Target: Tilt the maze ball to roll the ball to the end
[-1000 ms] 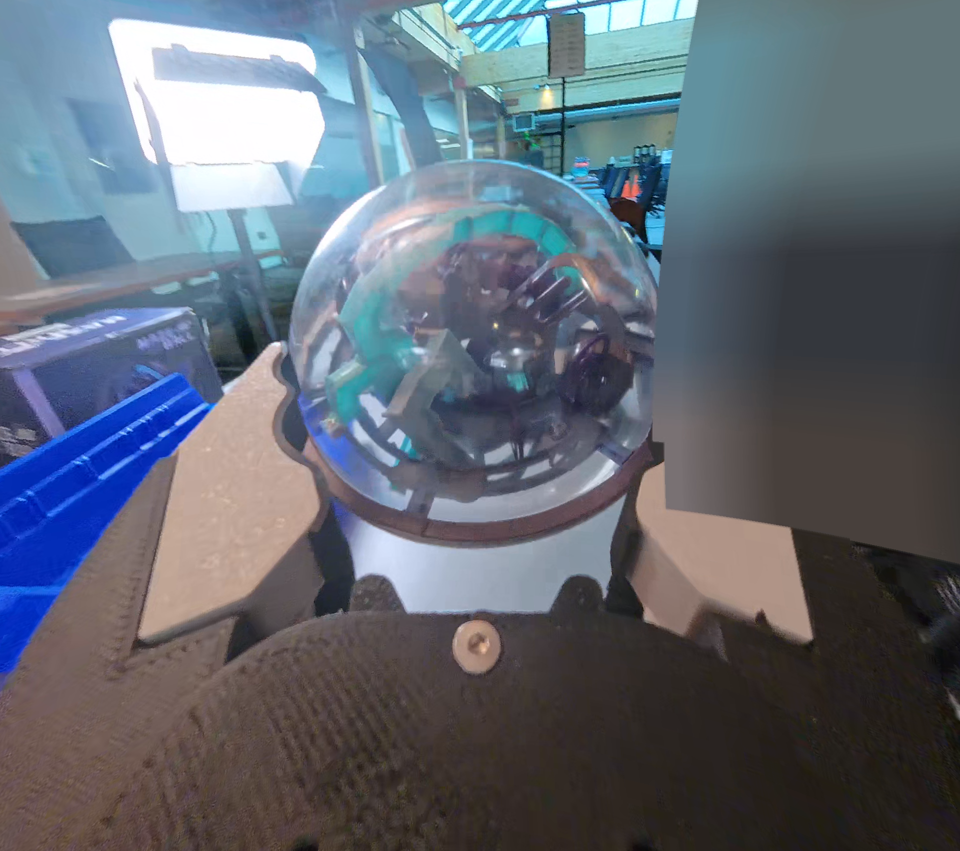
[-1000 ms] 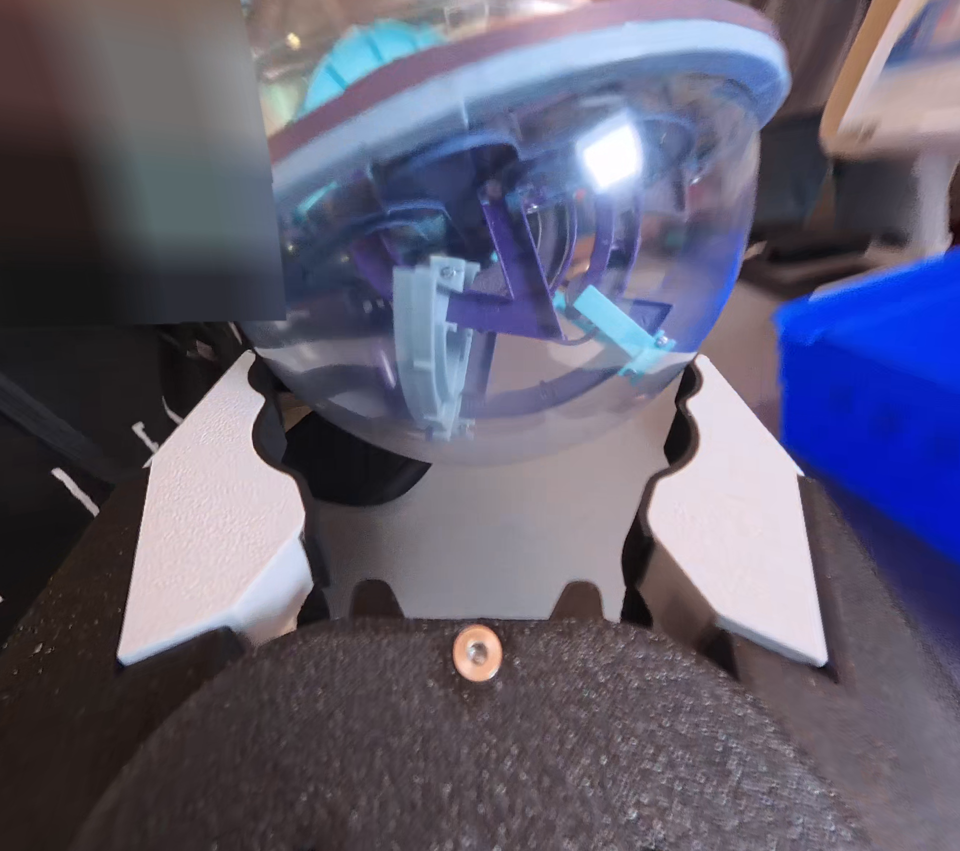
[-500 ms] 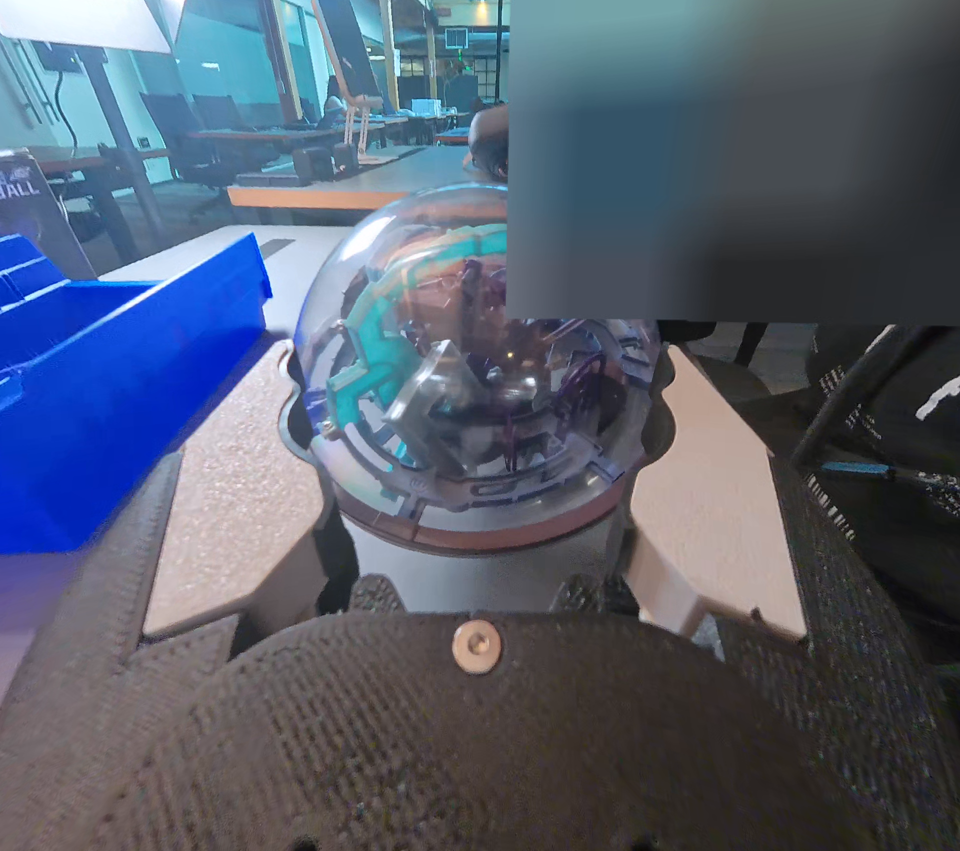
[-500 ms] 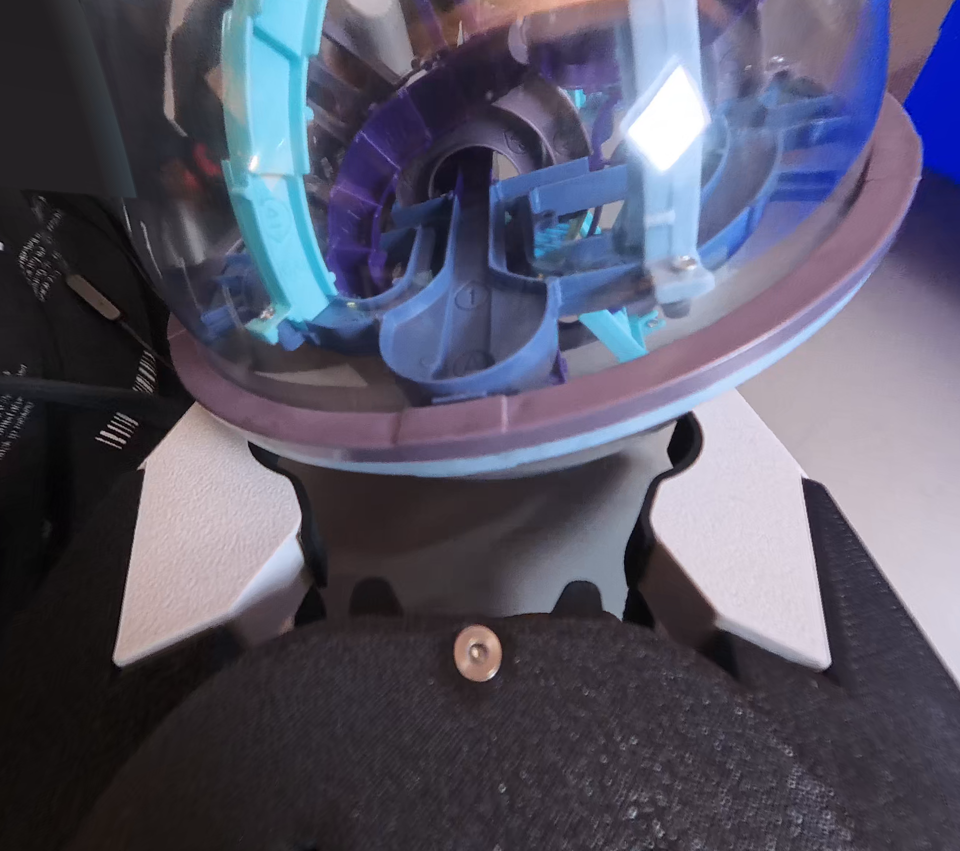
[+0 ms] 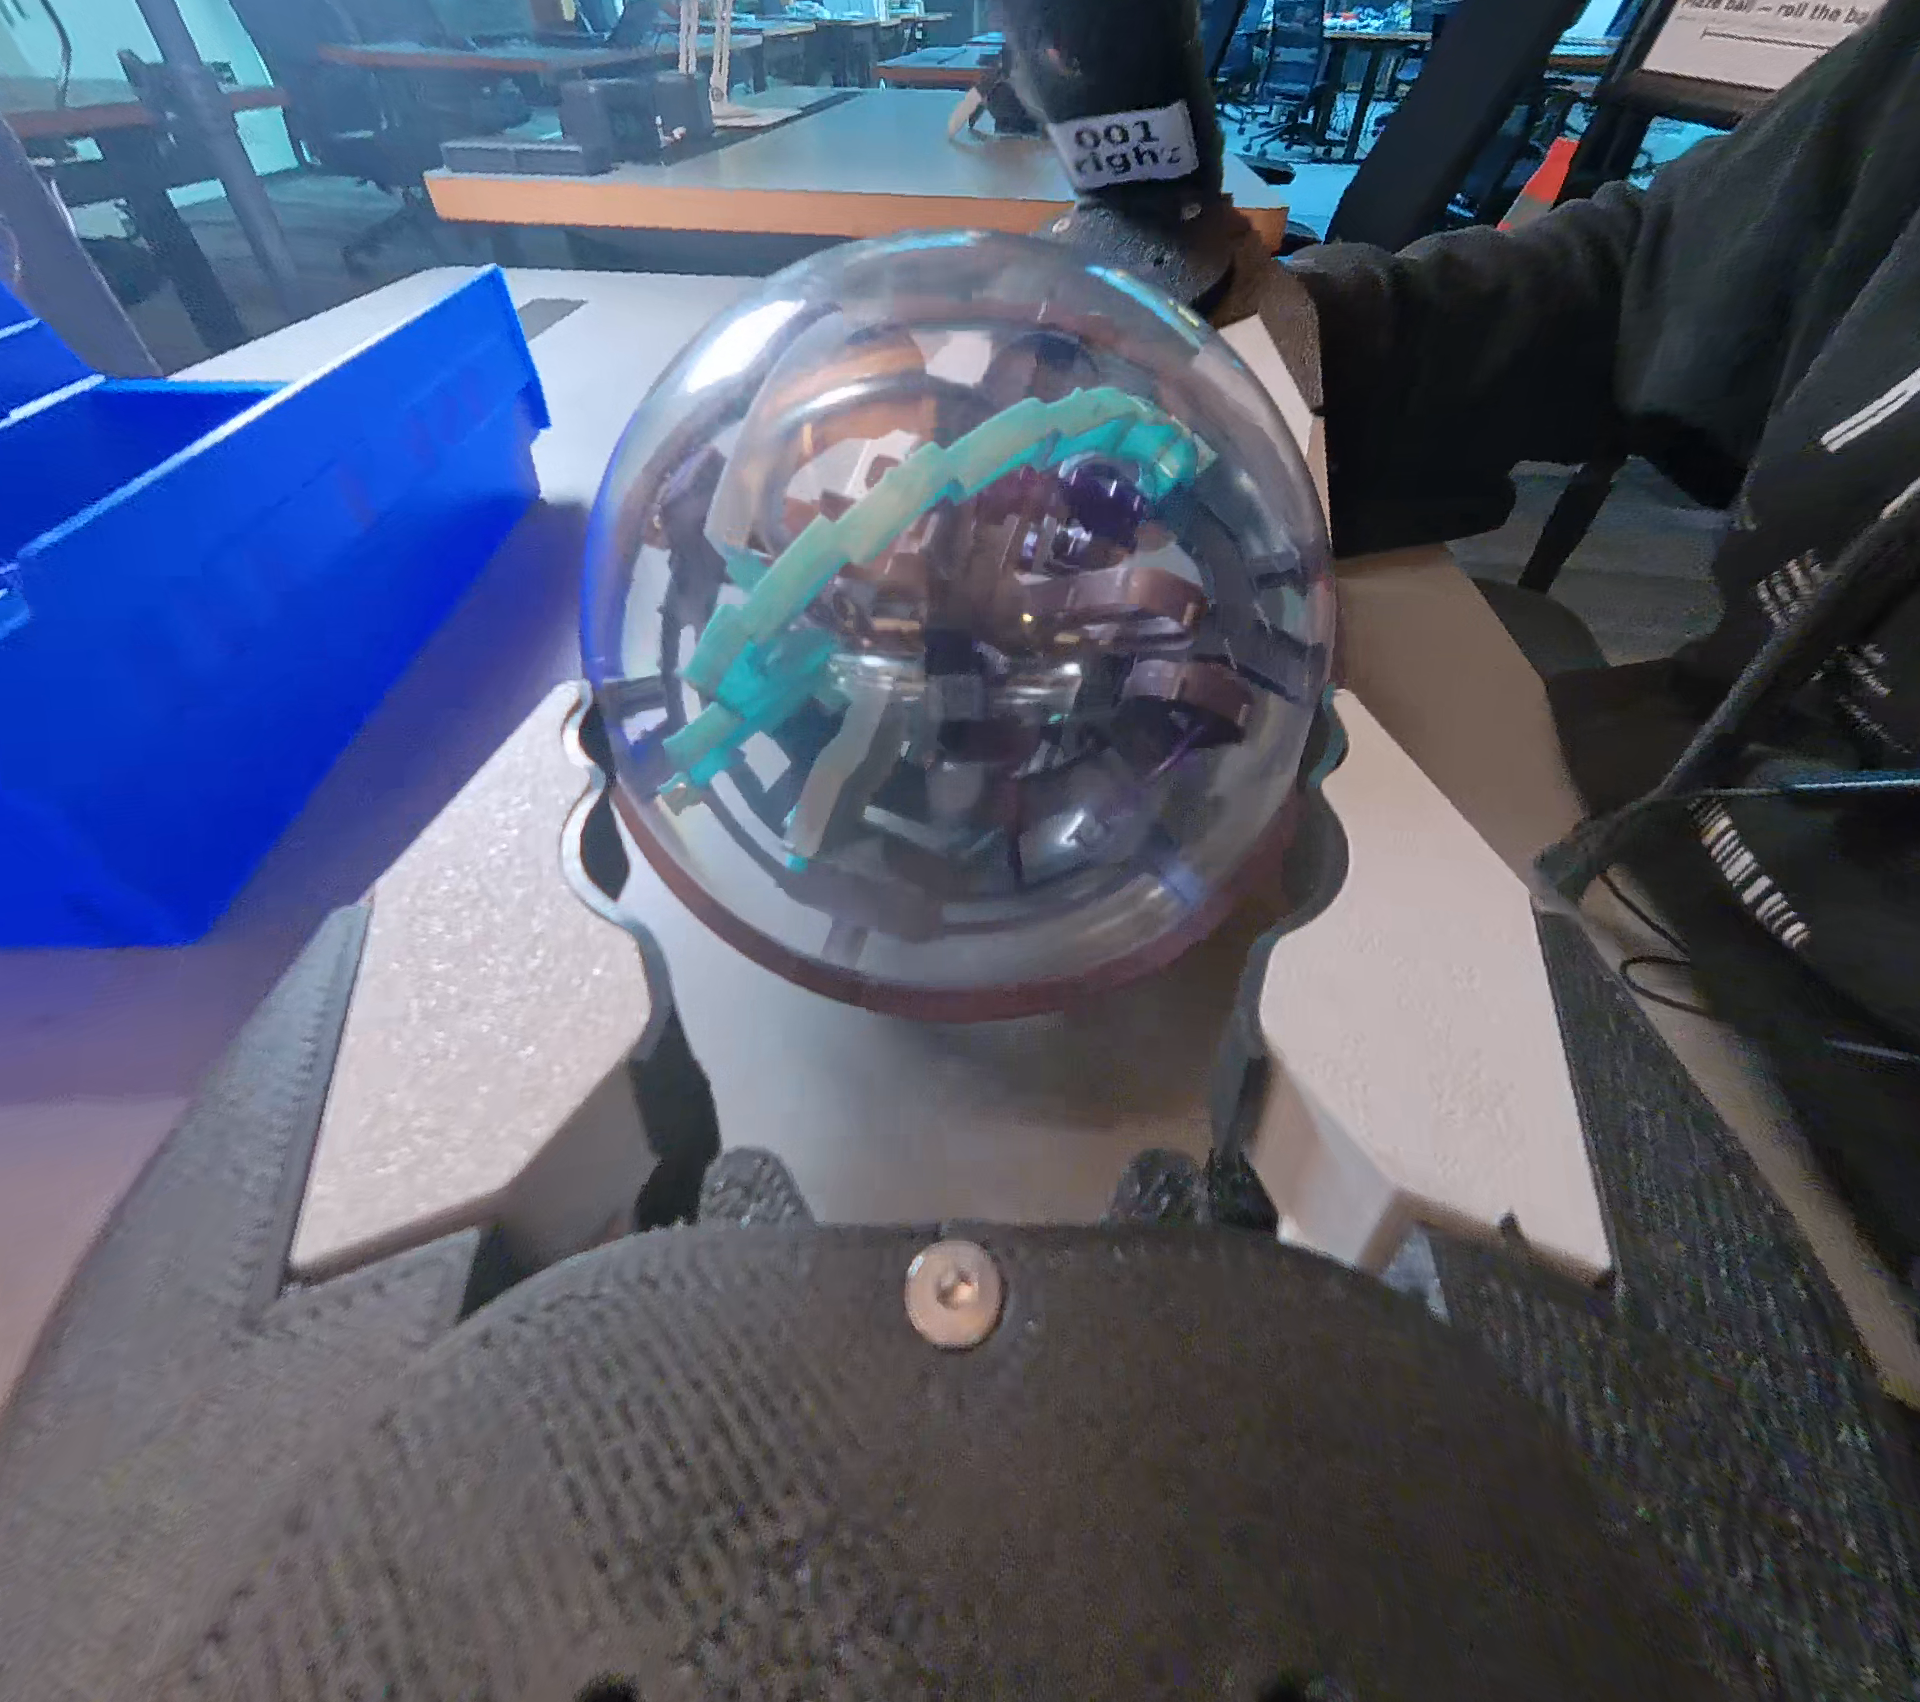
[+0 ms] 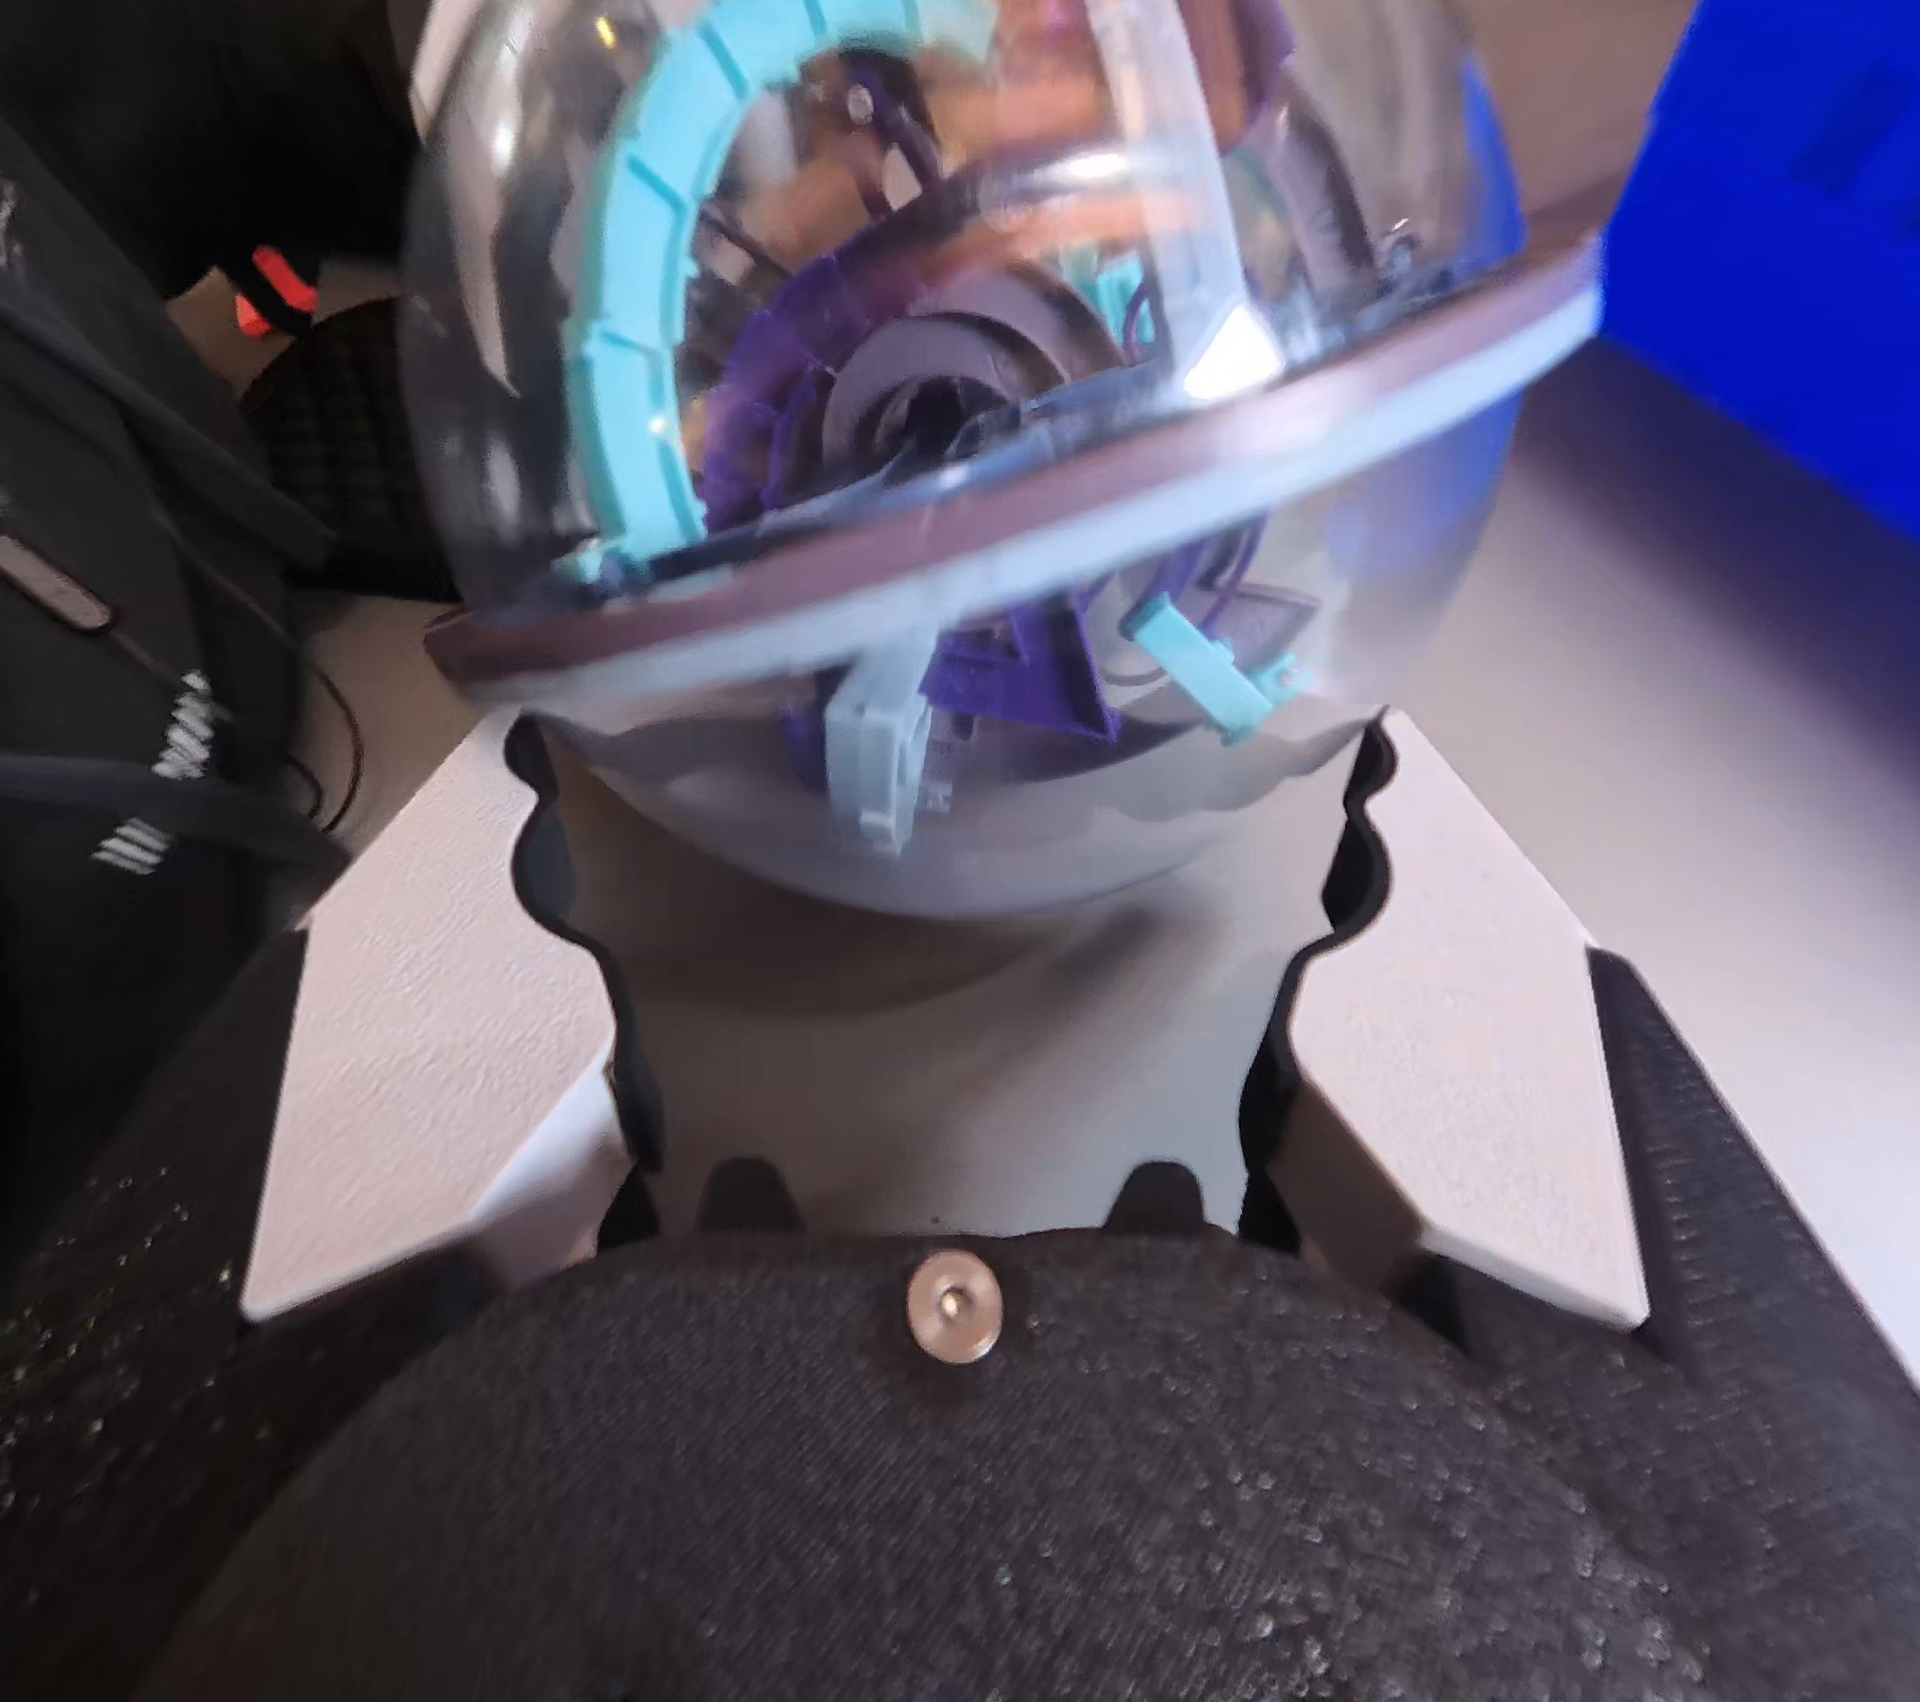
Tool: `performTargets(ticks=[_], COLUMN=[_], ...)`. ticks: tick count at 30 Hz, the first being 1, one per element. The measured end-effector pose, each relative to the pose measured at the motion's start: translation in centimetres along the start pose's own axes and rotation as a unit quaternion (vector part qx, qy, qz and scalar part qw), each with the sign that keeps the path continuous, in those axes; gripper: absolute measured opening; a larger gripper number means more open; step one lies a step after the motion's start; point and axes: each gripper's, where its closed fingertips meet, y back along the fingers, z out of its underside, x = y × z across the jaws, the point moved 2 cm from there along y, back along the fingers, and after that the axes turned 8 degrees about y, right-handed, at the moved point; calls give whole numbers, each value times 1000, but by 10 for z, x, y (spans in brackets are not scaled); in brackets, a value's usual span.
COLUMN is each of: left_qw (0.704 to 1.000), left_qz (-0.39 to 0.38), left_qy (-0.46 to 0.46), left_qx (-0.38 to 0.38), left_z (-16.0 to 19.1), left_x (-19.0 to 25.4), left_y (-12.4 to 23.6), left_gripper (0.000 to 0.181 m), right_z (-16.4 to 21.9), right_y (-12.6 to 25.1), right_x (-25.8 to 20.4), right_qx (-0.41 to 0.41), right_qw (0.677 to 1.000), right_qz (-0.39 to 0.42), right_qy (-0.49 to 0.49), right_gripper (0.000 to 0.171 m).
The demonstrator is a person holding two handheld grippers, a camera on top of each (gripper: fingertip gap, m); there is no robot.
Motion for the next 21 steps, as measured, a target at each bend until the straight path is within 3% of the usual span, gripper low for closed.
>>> performTargets(ticks=[8,17,21], left_qw=[999,995,995], left_qz=[-37,-71,-79], left_qy=[23,53,60], left_qx=[-17,-44,-30], left_z=[3,10,11], left_x=[-6,-3,-4], left_y=[3,8,7], left_gripper=[127,130,132], right_z=[-19,-29,-30], right_y=[17,9,7], right_x=[9,6,8], right_qx=[26,48,100], right_qw=[995,989,986], right_qz=[67,84,85], right_qy=[67,110,105], right_gripper=[132,135,136])
